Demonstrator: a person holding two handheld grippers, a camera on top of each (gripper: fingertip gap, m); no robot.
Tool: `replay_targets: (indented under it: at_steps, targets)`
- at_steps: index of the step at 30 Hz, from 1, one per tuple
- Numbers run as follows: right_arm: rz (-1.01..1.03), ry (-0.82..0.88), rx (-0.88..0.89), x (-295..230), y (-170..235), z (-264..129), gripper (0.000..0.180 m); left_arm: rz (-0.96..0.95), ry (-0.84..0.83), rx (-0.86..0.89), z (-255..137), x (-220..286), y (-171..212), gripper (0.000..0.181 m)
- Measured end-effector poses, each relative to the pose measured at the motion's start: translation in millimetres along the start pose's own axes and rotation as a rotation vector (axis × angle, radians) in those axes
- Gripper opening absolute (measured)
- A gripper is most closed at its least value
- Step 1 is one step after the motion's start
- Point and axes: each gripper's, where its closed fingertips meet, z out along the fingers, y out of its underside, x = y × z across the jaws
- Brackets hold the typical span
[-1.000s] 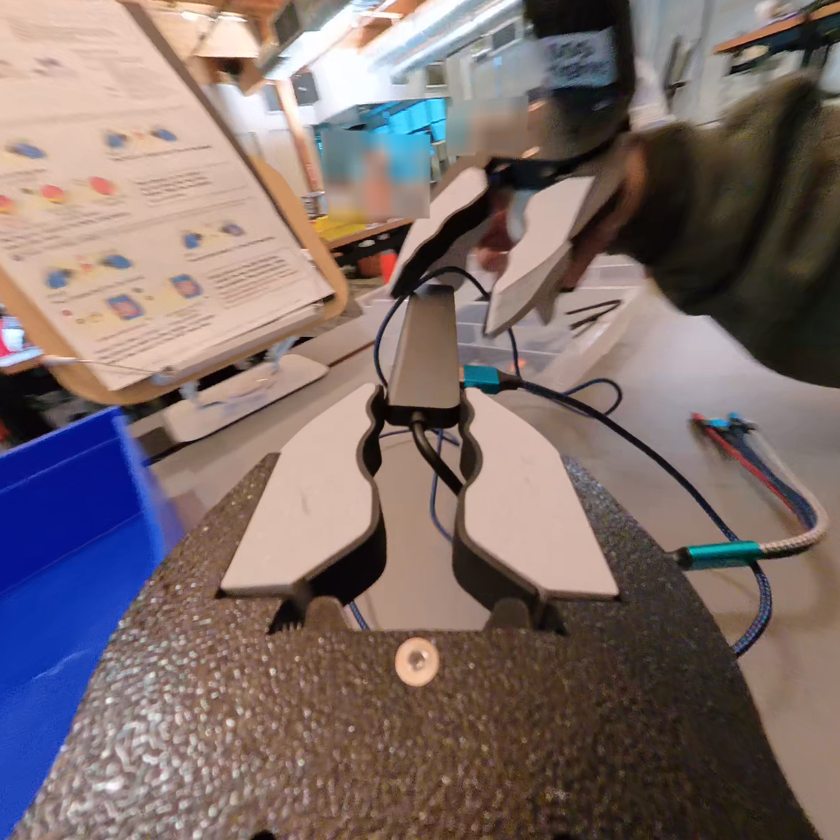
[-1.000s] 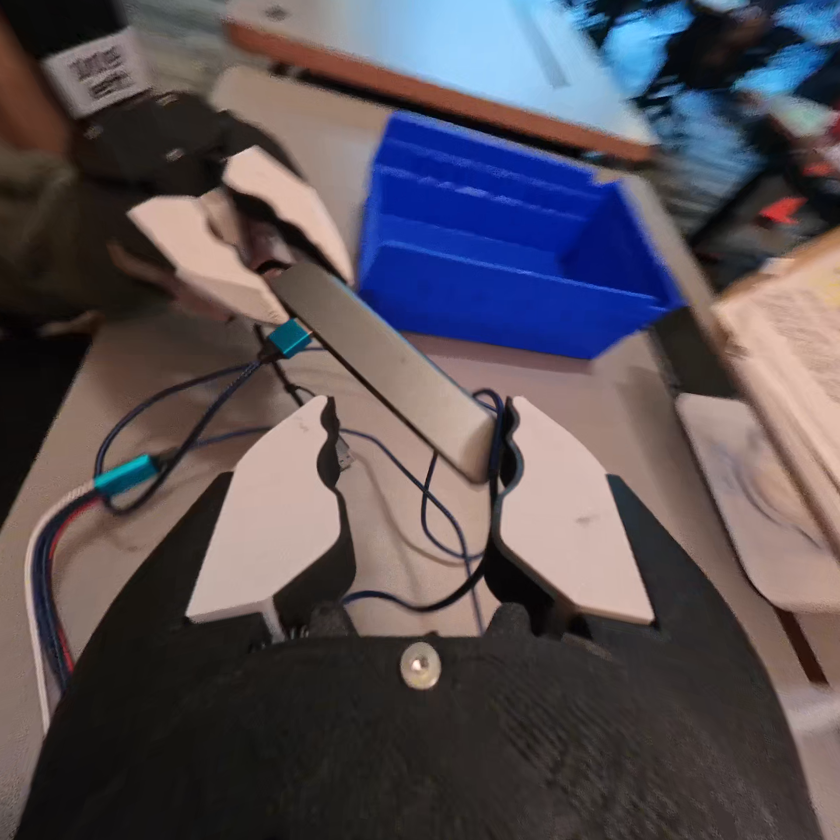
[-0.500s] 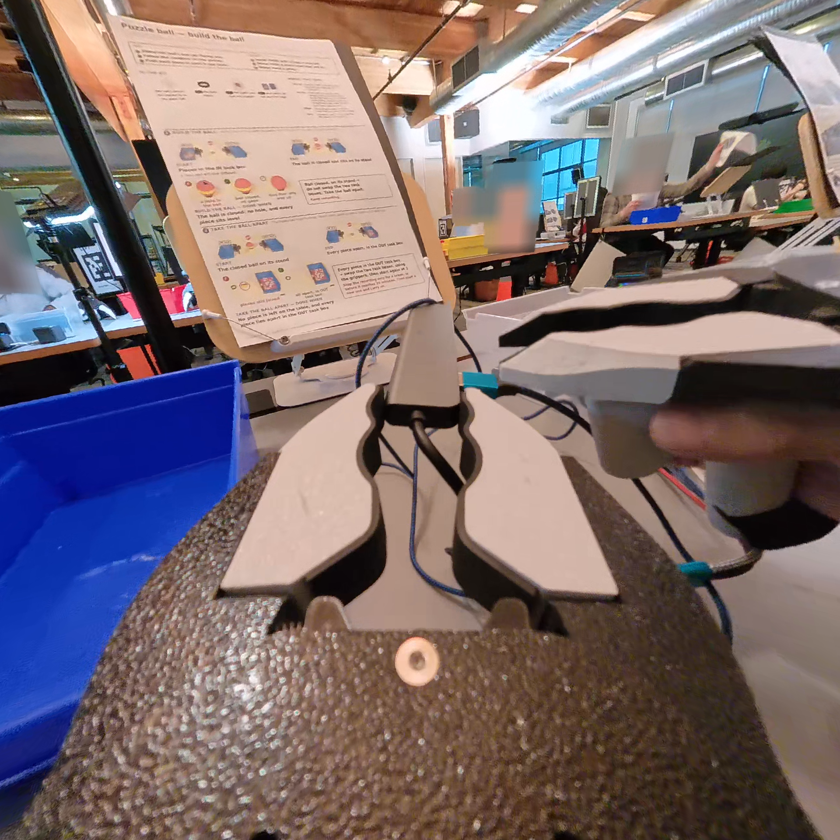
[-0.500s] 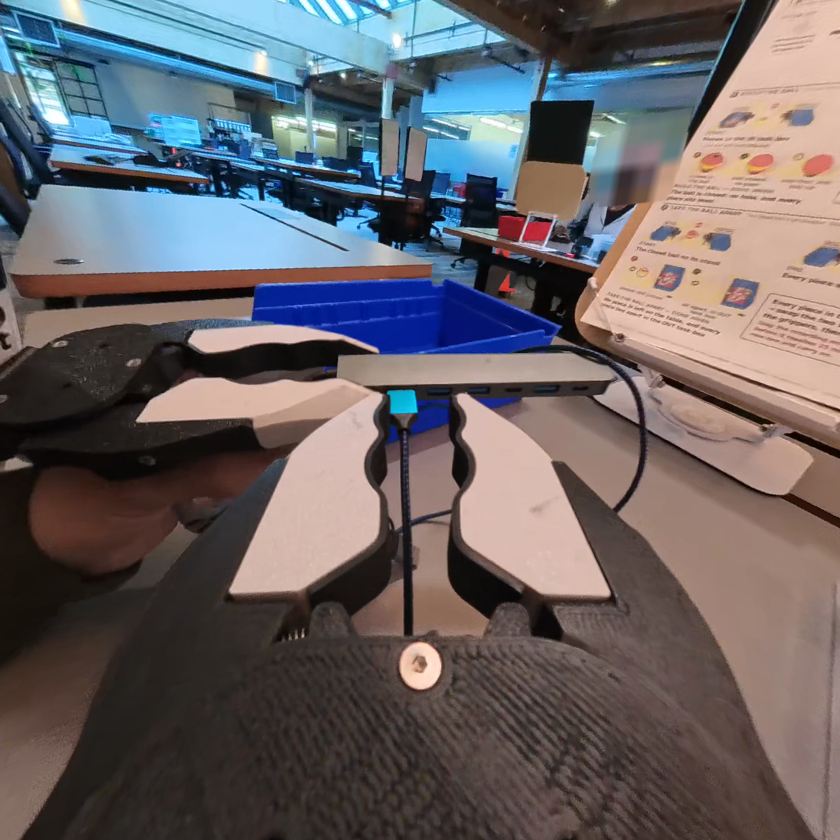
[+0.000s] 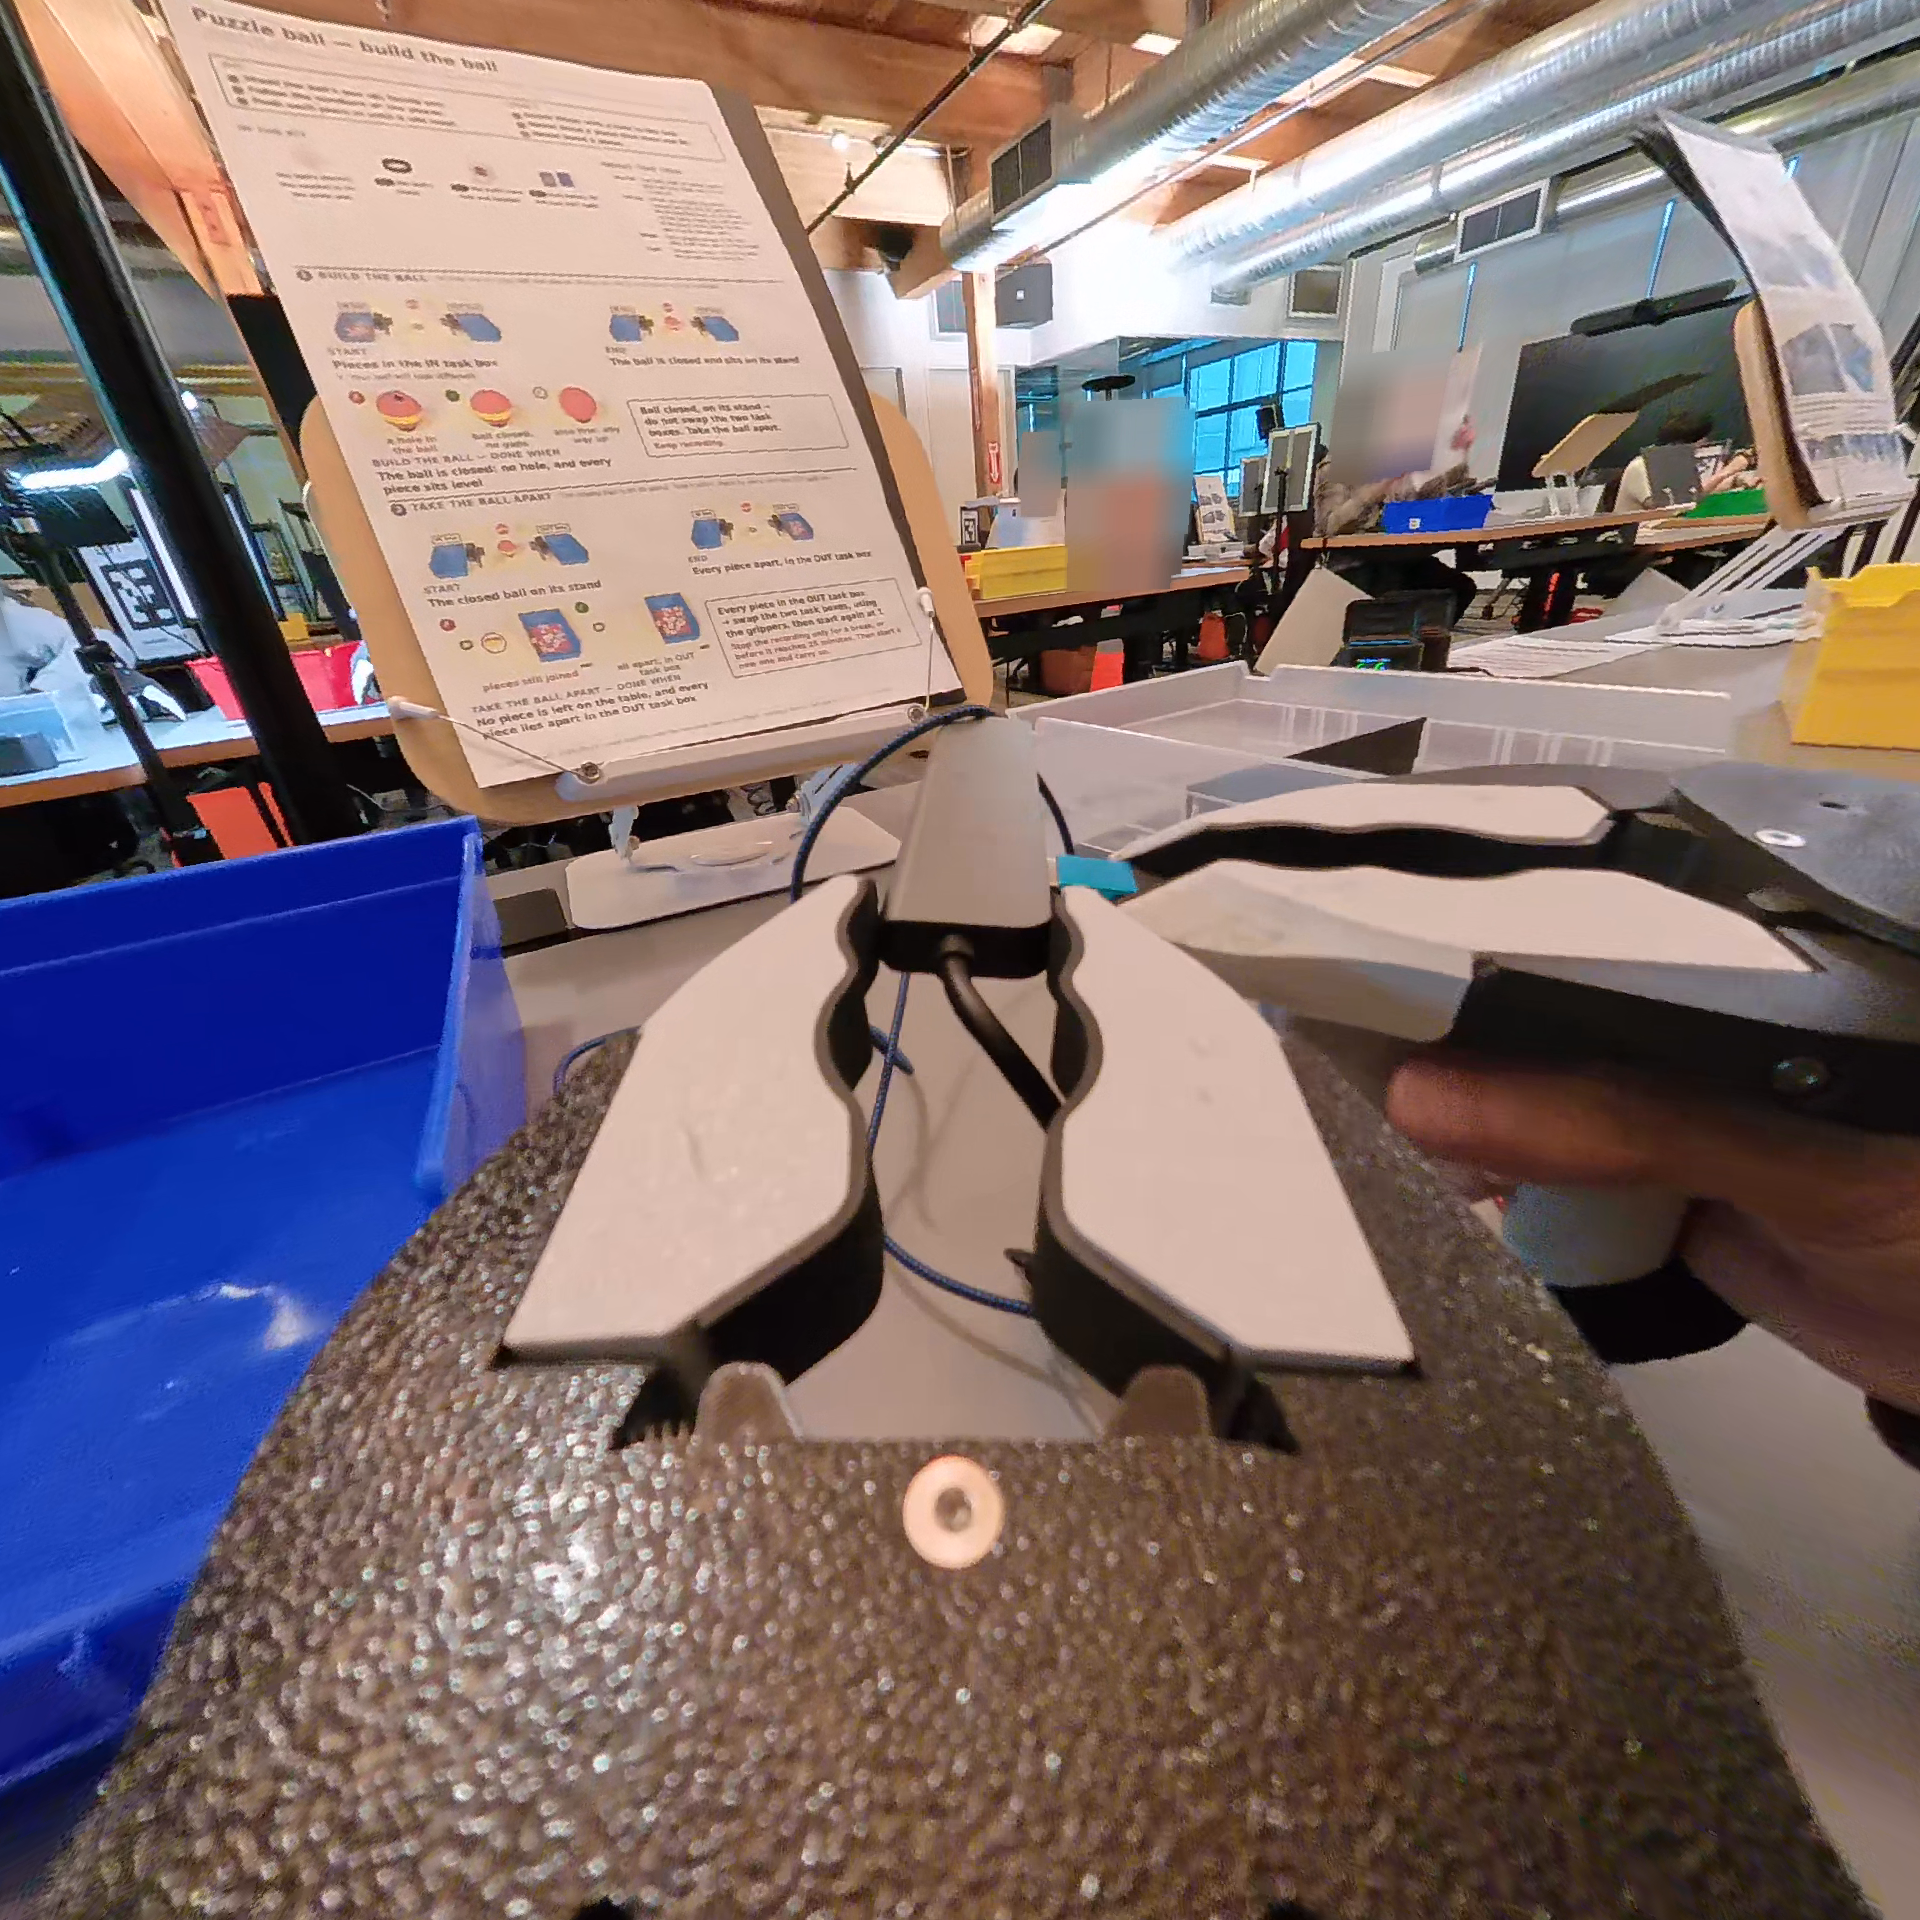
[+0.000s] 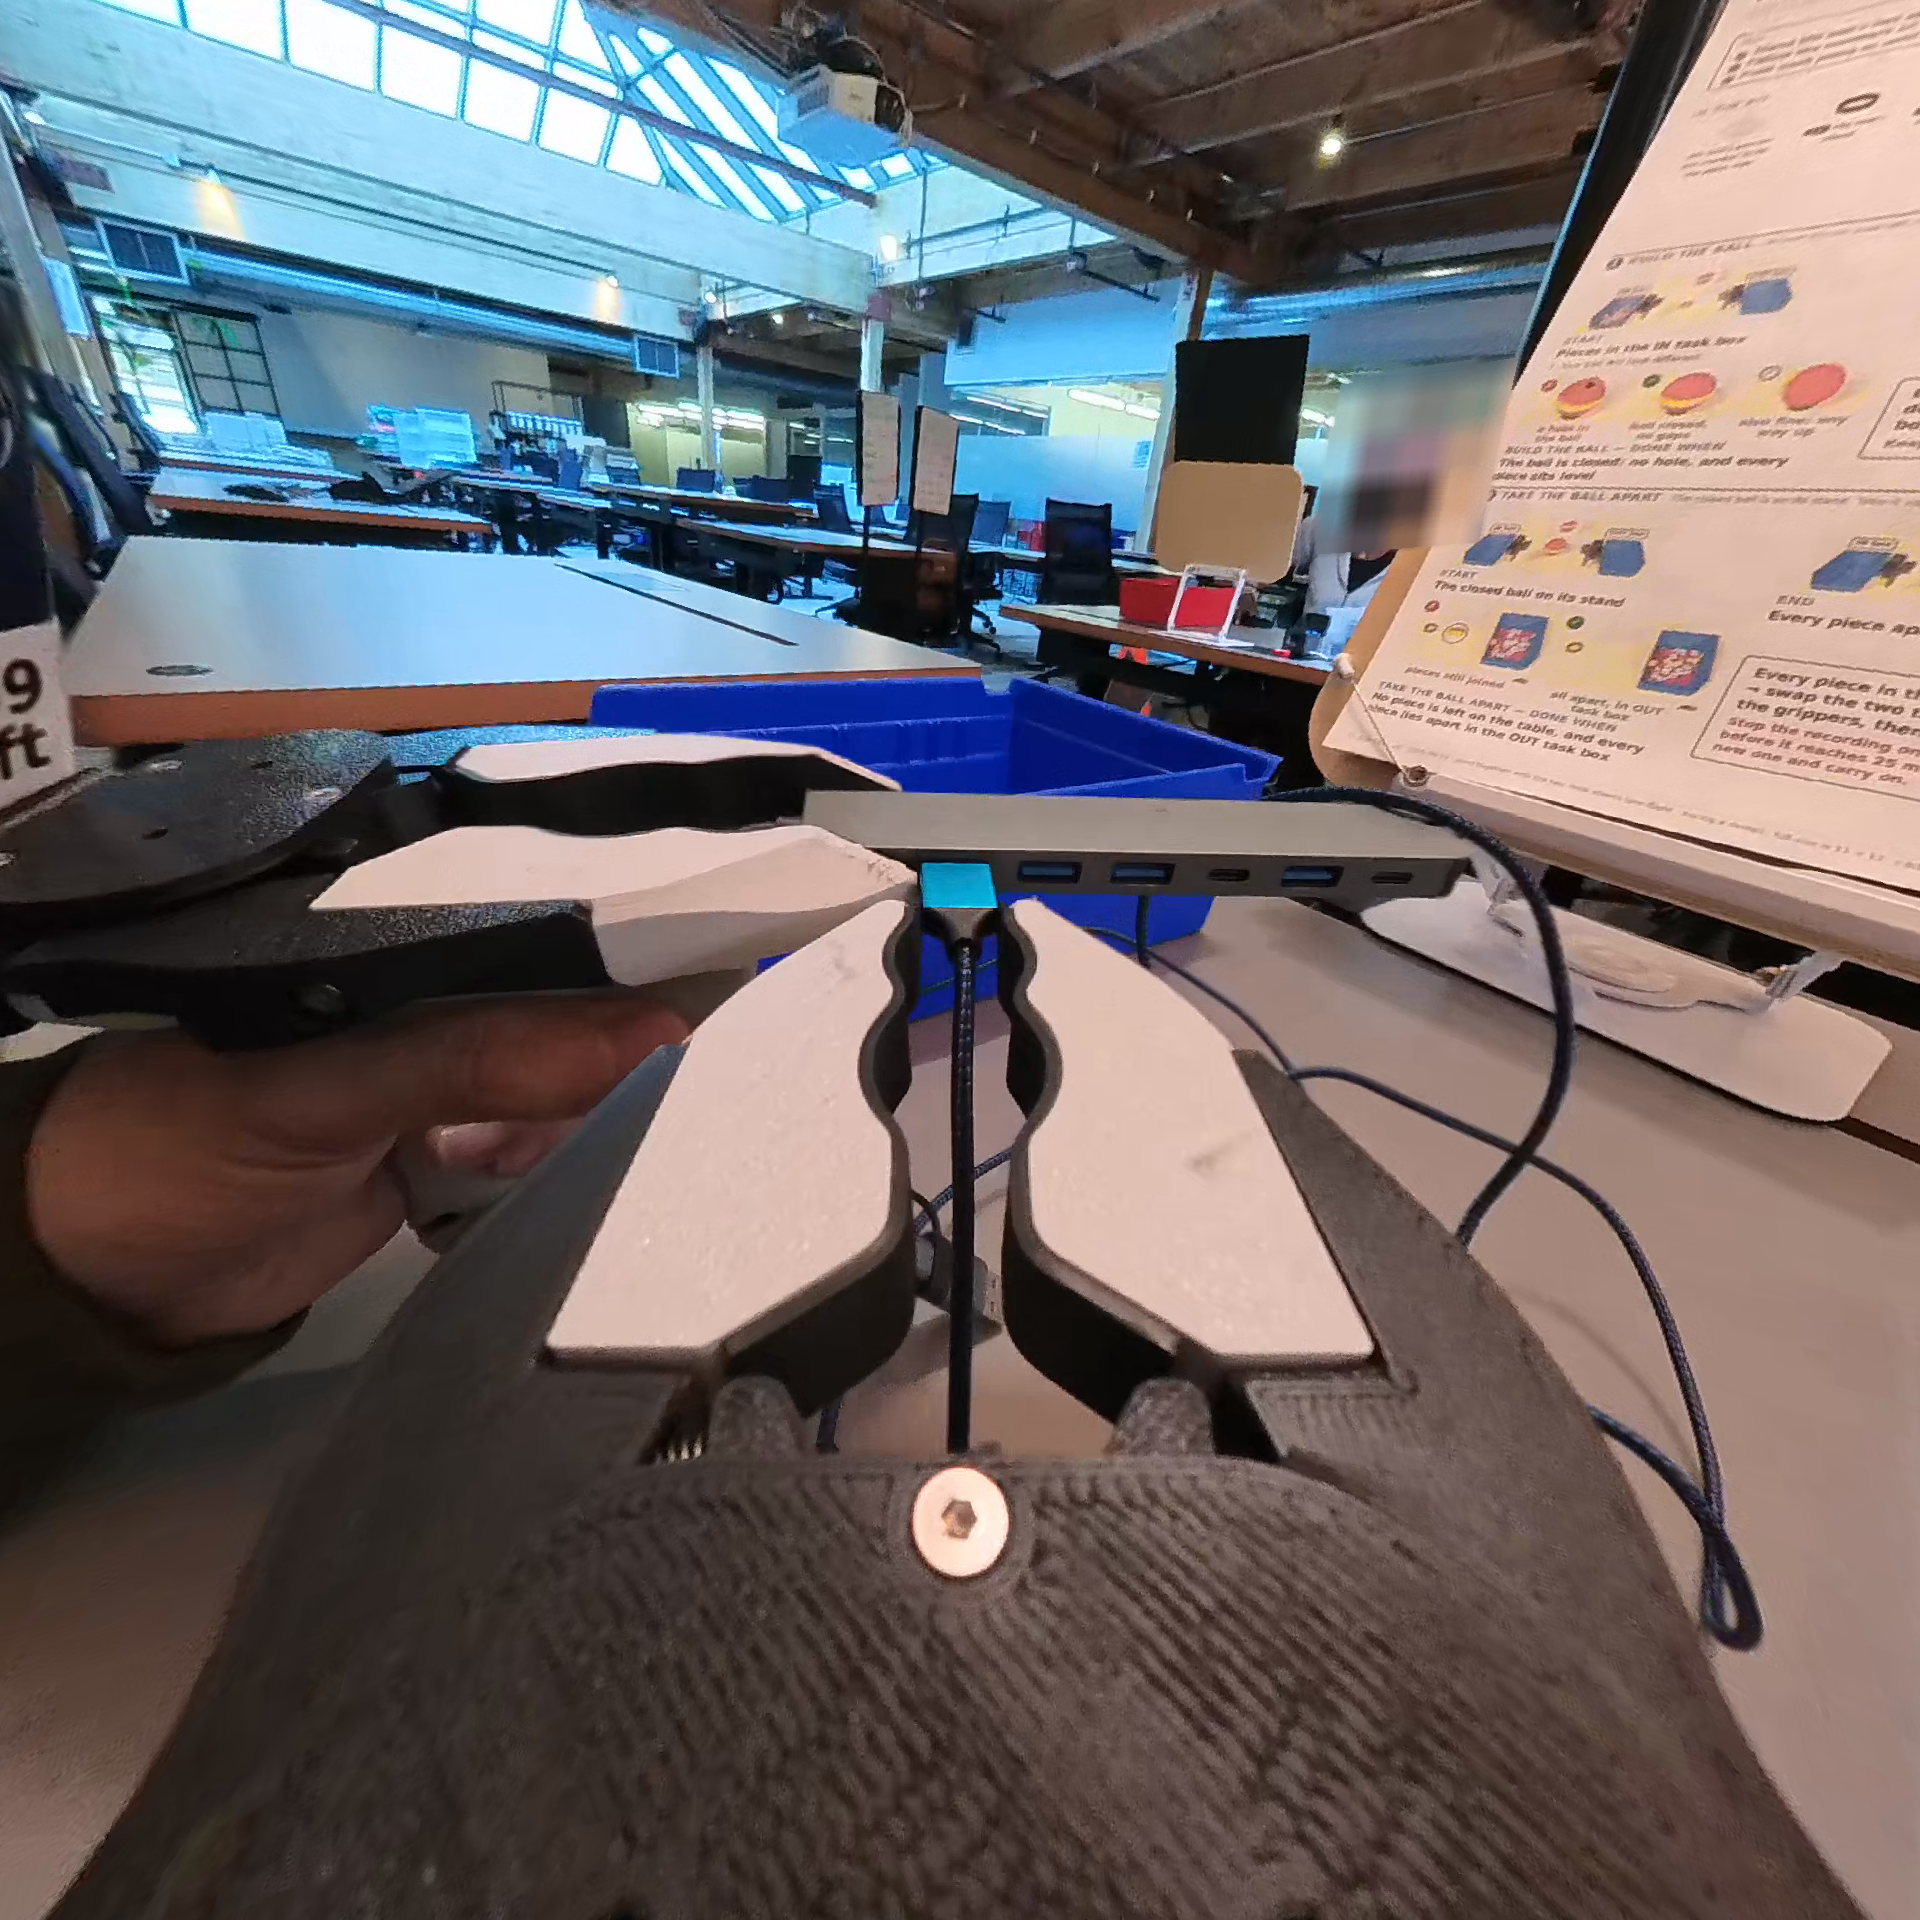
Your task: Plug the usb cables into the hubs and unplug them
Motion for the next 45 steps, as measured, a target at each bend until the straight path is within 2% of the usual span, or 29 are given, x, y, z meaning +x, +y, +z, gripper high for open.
replay_targets:
  at_steps: [1, 9, 11, 12, 14, 16, 19, 22, 25, 27, 30, 32, 34, 38, 42, 45]
  targets:
    - [-0.007, 0.009, -0.008, 0, 1, 1, 0.013, -0.005, 0.001, -0.004, 0, -1, 1, 0.03]
    - [-0.013, 0.091, -0.037, 1, 6, -2, 0.013, 0.052, -0.022, -0.027, 1, -2, 5, 0.03]
    - [-0.021, 0.149, -0.026, 10, 3, -15, 0.013, 0.027, -0.189, -0.045, -4, -41, 8, 0.03]
    - [-0.011, 0.158, -0.047, 15, 5, -22, 0.013, -0.018, -0.213, -0.051, -9, -64, 8, 0.03]
    - [0.031, 0.159, -0.064, 26, 8, -31, 0.013, -0.158, -0.159, 0.026, -15, -79, -13, 0.03]
    - [-0.005, 0.123, -0.005, 37, -8, -35, 0.013, -0.08, -0.153, 0.072, -18, -71, -33, 0.03]
    - [-0.073, 0.114, -0.014, 61, -36, -47, 0.013, 0.048, -0.174, 0.135, -26, -67, -57, 0.03]
    - [-0.129, 0.132, -0.028, 80, -56, -67, 0.013, 0.022, -0.198, 0.179, -36, -81, -73, 0.03]
    - [-0.223, 0.166, -0.09, 90, -54, -85, 0.013, -0.015, -0.224, 0.233, -52, -98, -94, 0.03]
    - [-0.274, 0.121, -0.145, 83, -45, -91, 0.013, -0.025, -0.234, 0.282, -64, -107, -111, 0.03]
    - [-0.25, 0.04, -0.227, 67, -24, -90, 0.014, -0.029, -0.186, 0.304, -72, -108, -127, 0.03]
    - [-0.222, 0.029, -0.21, 58, -20, -85, 0.013, -0.03, -0.157, 0.301, -71, -103, -127, 0.03]
    - [-0.165, -0.059, -0.26, 40, -5, -77, 0.013, -0.018, -0.119, 0.279, -65, -94, -124, 0.03]
    - [-0.22, -0.126, -0.418, 19, 30, -68, 0.036, 0.002, -0.058, 0.256, -60, -79, -124, 0.03]
    - [-0.284, -0.17, -0.445, 2, 21, -51, 0.059, 0.022, -0.053, 0.239, -59, -81, -121, 0.03]
    - [-0.426, -0.283, -0.575, -12, 23, -37, 0.094, 0.006, -0.041, 0.233, -59, -84, -119, 0.03]
